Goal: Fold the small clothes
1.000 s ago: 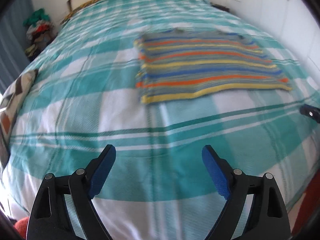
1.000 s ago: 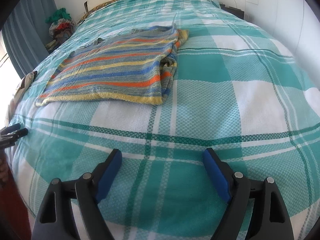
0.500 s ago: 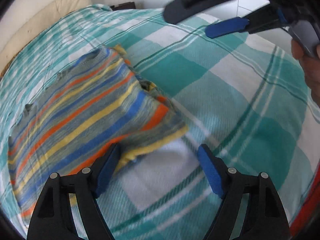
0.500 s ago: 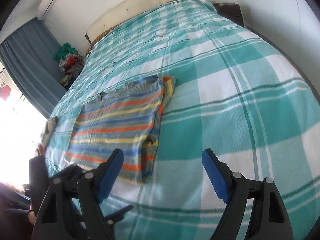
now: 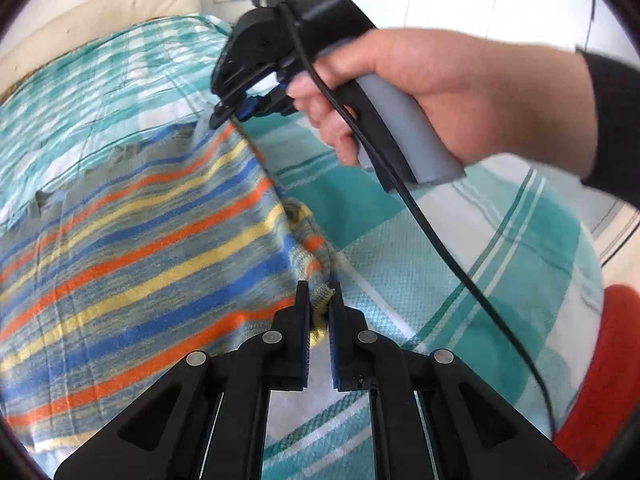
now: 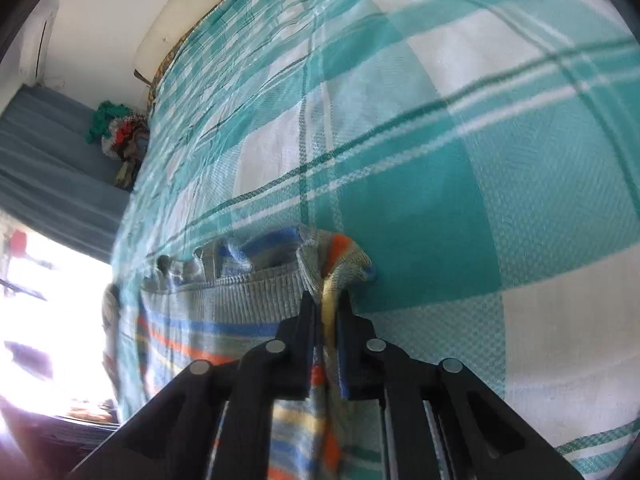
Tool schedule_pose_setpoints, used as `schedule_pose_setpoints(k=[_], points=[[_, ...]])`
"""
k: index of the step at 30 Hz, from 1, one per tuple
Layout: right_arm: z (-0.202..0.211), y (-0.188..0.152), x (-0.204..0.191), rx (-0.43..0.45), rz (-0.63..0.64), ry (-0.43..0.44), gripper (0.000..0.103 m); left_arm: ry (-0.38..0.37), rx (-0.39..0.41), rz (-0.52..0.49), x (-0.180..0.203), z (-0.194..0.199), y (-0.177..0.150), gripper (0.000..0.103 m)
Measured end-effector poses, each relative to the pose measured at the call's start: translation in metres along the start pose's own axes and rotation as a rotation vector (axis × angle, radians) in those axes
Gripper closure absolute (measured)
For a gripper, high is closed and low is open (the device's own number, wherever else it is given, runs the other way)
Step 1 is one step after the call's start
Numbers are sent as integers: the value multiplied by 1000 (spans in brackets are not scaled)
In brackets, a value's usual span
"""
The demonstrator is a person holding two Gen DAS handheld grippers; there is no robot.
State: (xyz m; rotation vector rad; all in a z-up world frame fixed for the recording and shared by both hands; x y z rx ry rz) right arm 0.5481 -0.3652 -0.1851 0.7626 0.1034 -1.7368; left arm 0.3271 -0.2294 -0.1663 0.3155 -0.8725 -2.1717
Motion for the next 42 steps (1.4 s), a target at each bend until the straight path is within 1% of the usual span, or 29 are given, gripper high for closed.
schedule_pose_setpoints(k=[2,3,5,8,11,14,16,19,21,23,24,25,26,27,28,29,30,31,33,35,36,38,39,40,42], points=[[16,0,-31,41,87,-20,94,-17,52,104,-23,34,-4,98],[22,-3,-48,50,116,-15,94,-26,73,162,-37,51,-8,98],[27,-6,-84,53,149,13,94,-27,111,267,-66,83,-22,98],[18,-11,-142,34,173,89,94,6,140,410,-118,118,-50,98],[-9,-27,-197,-1,223,117,94,70,142,527,-162,140,-87,98],[-48,-45,-243,-46,270,110,94,101,144,643,-194,151,-124,98],[-73,-57,-266,-78,290,97,94,117,135,695,-212,154,-146,98],[-107,-72,-289,-112,310,59,94,121,128,755,-231,150,-167,98],[-124,-78,-298,-120,319,46,94,129,119,772,-234,147,-176,98],[-140,-85,-306,-129,332,35,93,142,102,766,-230,143,-180,97],[-145,-88,-308,-132,339,42,92,150,86,766,-230,141,-183,96],[-151,-92,-311,-142,347,58,85,164,67,772,-232,141,-187,92],[-156,-97,-312,-160,356,76,82,175,60,780,-234,142,-190,88],[-157,-101,-315,-182,359,101,75,188,60,790,-235,146,-193,84],[-152,-102,-316,-179,356,130,68,196,65,799,-236,150,-196,73],[-141,-103,-317,-153,357,170,67,209,75,808,-236,158,-198,64],[-126,-103,-317,-122,364,209,67,220,91,814,-237,165,-200,62],[-110,-102,-316,-88,379,220,67,225,109,815,-237,172,-200,59],[-78,-104,-306,-39,441,197,67,233,138,800,-238,183,-194,57],[-48,-115,-292,2,548,130,67,236,148,760,-238,185,-183,49],[-36,-122,-282,20,602,89,67,240,147,739,-239,183,-178,48],[-17,-143,-260,22,671,40,67,244,134,701,-242,173,-168,44],[-11,-155,-250,11,681,39,68,252,120,681,-246,165,-165,44],[-8,-169,-239,-8,684,51,69,281,86,665,-249,156,-165,44],[-13,-197,-220,-52,682,59,69,325,-4,660,-256,138,-171,48]])
Point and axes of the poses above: each gripper's, at about its wrist camera, not at the fingertips, and z roughly against the way its jaws point, x to its right, y to its top, the point moved 3 cm from there along -z, roughly the way its jaws point, and after that the axes turned 8 degrees about -z, right-handed, at the moved point
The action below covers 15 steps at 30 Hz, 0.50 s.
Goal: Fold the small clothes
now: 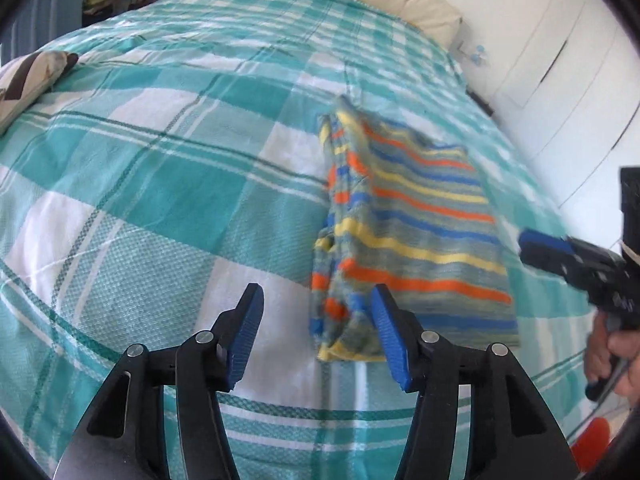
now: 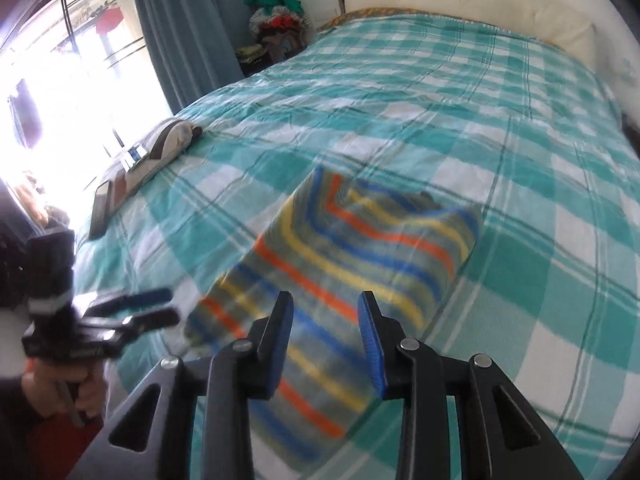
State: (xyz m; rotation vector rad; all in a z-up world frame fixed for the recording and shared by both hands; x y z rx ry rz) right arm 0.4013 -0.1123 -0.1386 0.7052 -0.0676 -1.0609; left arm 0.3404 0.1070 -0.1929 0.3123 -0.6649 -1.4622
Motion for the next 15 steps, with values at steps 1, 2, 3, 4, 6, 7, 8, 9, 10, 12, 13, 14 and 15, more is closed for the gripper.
schedule_pose_setpoints(k=[1,2,3,4,6,7,8,9,10,12,13,14,15], points=[[-9,-18,0,-30,-11,-1,69,10,-29,3,-4,-7,-3,52],[-23,-35,2,-71,-24,-14,69,6,-42,6,-7,-11,-5,52],[-35,-52,5,-111,-34,-44,69,-3,-45,7,-9,-10,-6,52],[-40,-62,5,-111,-35,-69,69,-7,-52,4,-11,-6,-6,52],[-31,-62,3,-56,-43,-74,69,-18,-43,-4,-12,9,-1,51],[-26,-57,4,-54,-56,-64,69,-41,-23,-5,-12,16,3,47],[-19,-50,4,-41,-63,-51,69,-70,0,-7,-11,23,10,41],[-10,-41,4,-16,-51,-51,69,-93,20,-15,-8,28,20,39],[-2,-31,4,12,-28,-66,69,-111,33,-30,-3,30,31,36],[10,-7,6,54,9,-97,69,-134,47,-74,10,25,57,35],[14,5,8,70,14,-108,69,-137,53,-94,17,20,70,35],[16,18,12,85,13,-116,69,-141,57,-114,23,13,82,34],[16,30,14,101,7,-123,69,-142,57,-134,28,4,91,33]])
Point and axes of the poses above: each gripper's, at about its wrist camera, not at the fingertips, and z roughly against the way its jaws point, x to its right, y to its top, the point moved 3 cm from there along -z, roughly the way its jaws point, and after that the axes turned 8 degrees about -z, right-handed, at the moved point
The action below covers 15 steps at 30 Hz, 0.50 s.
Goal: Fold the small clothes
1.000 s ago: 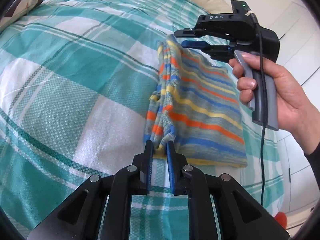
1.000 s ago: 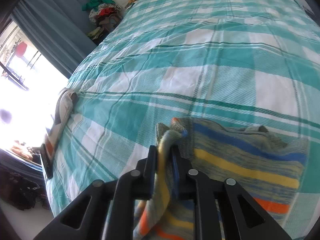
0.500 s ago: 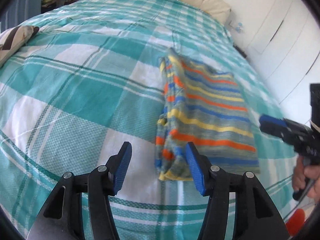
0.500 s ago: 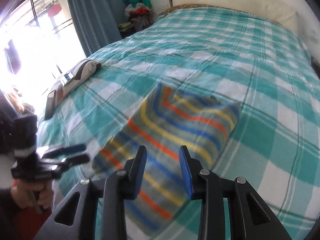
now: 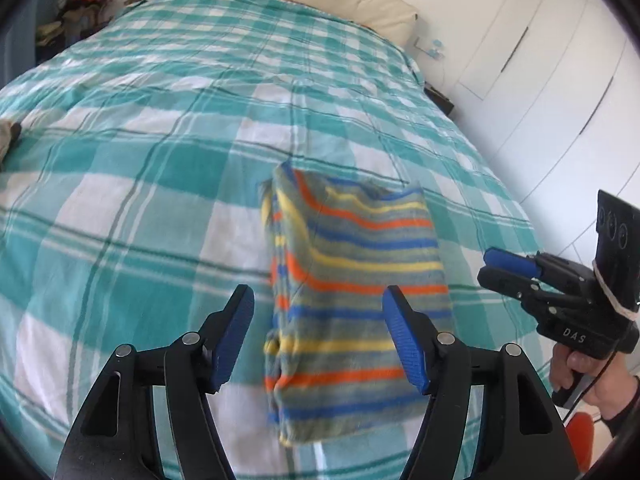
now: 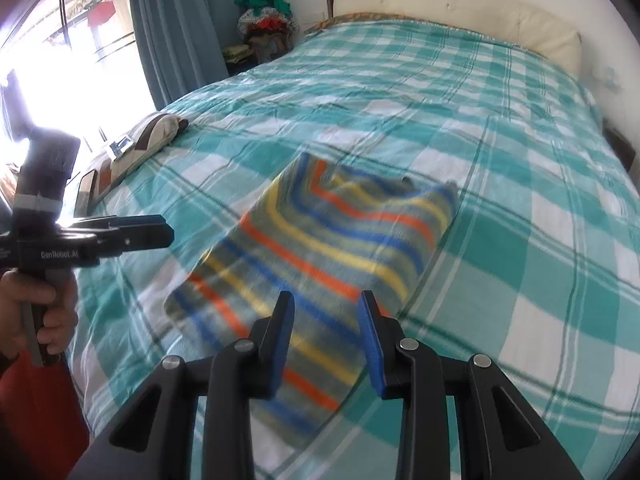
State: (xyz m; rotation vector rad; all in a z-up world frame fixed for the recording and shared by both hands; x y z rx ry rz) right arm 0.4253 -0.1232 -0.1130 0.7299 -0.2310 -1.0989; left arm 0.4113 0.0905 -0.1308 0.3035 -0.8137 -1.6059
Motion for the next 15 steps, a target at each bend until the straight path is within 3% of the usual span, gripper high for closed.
schedule_pose_setpoints(k=[4,7,9,15], points=[[-21,24,10,22,-69,52,69,70,-113,-32,-7,-56,8,29],[-67,9,20,-93,-115,35,66,108,-233,-29,-22,-91,-12,31],[-95,-8,29,-195,-142,17,66,96,-211,-44,-23,-85,-14,30],[-65,28,31,-70,-107,5,66,28,-117,13,-21,-61,12,27]])
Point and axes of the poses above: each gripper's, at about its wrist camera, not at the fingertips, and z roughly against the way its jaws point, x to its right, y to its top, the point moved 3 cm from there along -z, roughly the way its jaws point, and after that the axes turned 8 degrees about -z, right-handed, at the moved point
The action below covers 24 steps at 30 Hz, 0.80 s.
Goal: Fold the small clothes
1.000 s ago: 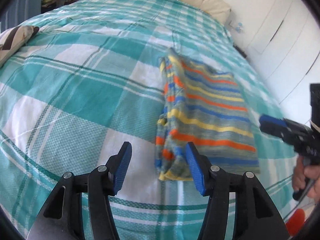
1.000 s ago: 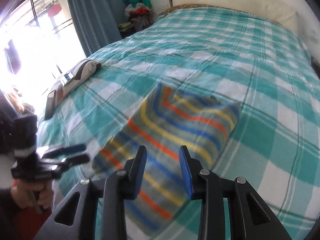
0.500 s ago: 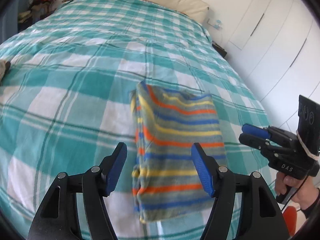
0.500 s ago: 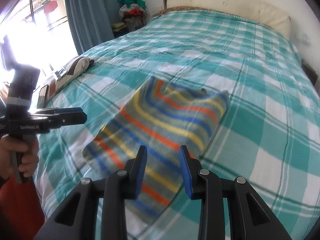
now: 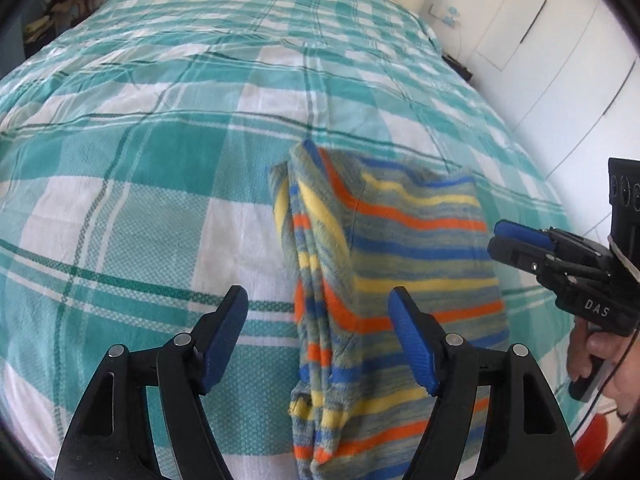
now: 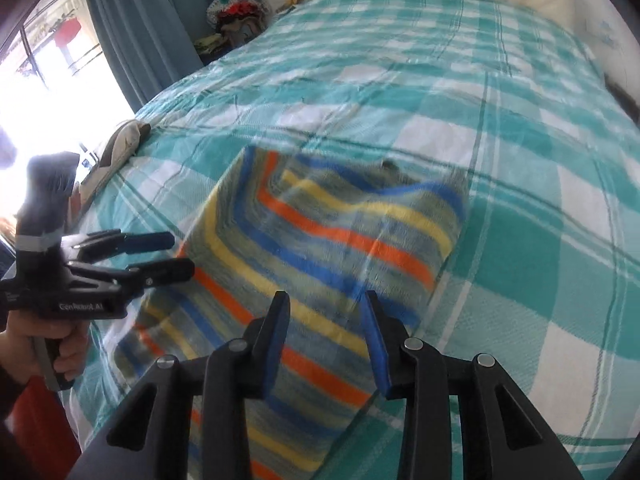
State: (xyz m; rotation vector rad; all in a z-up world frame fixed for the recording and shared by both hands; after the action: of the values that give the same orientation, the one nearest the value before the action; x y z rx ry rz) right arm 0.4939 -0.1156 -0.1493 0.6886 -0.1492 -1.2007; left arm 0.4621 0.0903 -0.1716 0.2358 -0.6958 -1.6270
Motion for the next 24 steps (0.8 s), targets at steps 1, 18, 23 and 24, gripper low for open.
schedule_pose_setpoints(k=[1,18,23,24], points=[[1,10,3,17,-14,-6,66,1,4,7,0,-2,5,25],[49,-61,-20,39,-44,41,52,66,-28,-5,-7,37,-72,13],[21,-141,-21,-127,-73,-20,49,104,-65,28,-6,42,-105,17],[34,-146,-20,-92,-104,-12,49,99,-46,41,-4,54,-110,17]])
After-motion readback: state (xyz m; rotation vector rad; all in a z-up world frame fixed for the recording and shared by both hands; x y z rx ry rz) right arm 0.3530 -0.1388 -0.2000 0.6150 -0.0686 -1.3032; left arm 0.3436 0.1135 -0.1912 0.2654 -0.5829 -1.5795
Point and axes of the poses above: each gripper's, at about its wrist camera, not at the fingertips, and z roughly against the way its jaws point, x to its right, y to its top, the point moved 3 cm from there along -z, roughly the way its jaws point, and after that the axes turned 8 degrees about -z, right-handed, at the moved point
